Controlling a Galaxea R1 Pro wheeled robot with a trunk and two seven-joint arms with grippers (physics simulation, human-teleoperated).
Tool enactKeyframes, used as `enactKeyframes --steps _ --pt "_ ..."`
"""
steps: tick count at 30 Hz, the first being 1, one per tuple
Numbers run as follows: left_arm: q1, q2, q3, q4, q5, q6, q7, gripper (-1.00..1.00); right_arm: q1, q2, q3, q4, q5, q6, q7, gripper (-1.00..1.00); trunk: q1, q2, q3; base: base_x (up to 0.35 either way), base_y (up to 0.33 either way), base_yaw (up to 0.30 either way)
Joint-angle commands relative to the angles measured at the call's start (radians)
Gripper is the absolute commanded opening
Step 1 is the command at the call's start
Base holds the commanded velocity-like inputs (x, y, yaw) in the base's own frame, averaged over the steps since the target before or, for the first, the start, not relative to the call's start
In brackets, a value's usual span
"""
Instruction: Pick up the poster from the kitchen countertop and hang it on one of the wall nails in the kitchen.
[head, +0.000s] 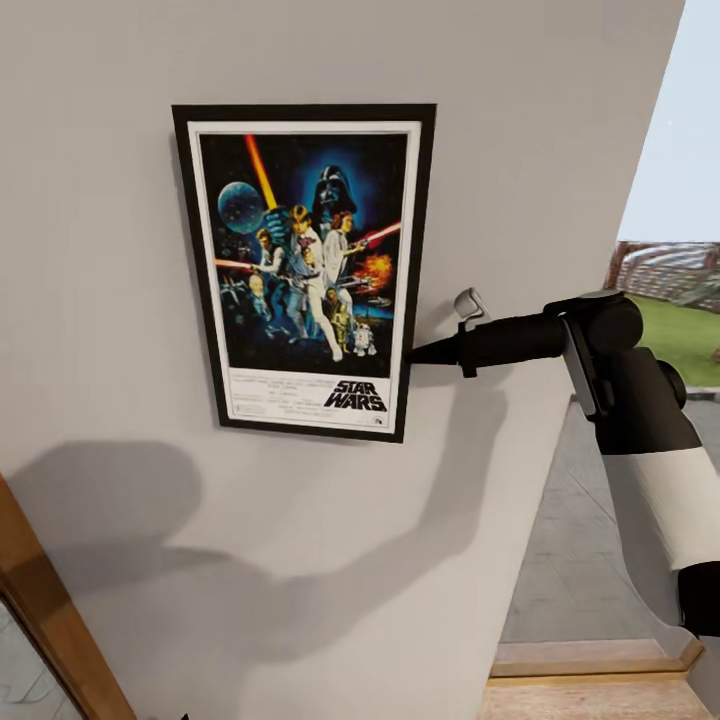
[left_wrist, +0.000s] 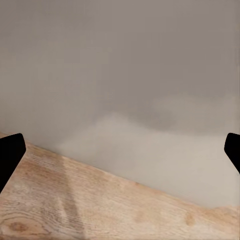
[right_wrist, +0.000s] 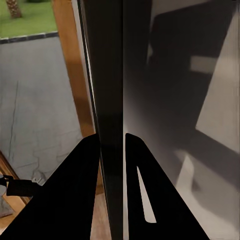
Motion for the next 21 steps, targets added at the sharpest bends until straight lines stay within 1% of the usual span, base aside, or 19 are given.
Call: enactKeyframes --steps 1,6,8,12,21 --pt "0.000 0.000 -0.008 0.001 0.010 -0.002 -0.005 1.00 -0.001 -0.001 -0.001 0.003 0.003 0.014 0.007 -1.00 0.000 -0.001 0.000 0.000 0.000 0.000" --pt "0.000 0.001 -0.008 0.001 0.010 -0.002 -0.005 1.00 -0.015 -0.002 -0.003 0.015 0.003 0.014 0.007 -1.00 0.000 -0.001 0.000 0.000 0.000 0.000" --pt "0.000 0.001 -0.008 0.001 0.010 -0.002 -0.004 1.00 -0.053 0.001 -0.002 0.050 0.003 0.015 0.007 -1.00 0.000 -0.001 0.000 0.000 0.000 0.000" --pt "0.000 0.001 -0.008 0.001 0.010 -0.002 -0.004 1.00 -0.080 0.002 -0.002 0.056 0.003 0.016 0.007 -1.00 0.000 -0.001 0.000 0.000 0.000 0.000" --pt "0.000 0.001 -0.008 0.001 0.010 -0.002 -0.004 1.00 -0.105 0.004 0.000 0.082 0.002 0.015 0.007 -1.00 0.000 -0.001 0.000 0.000 0.000 0.000"
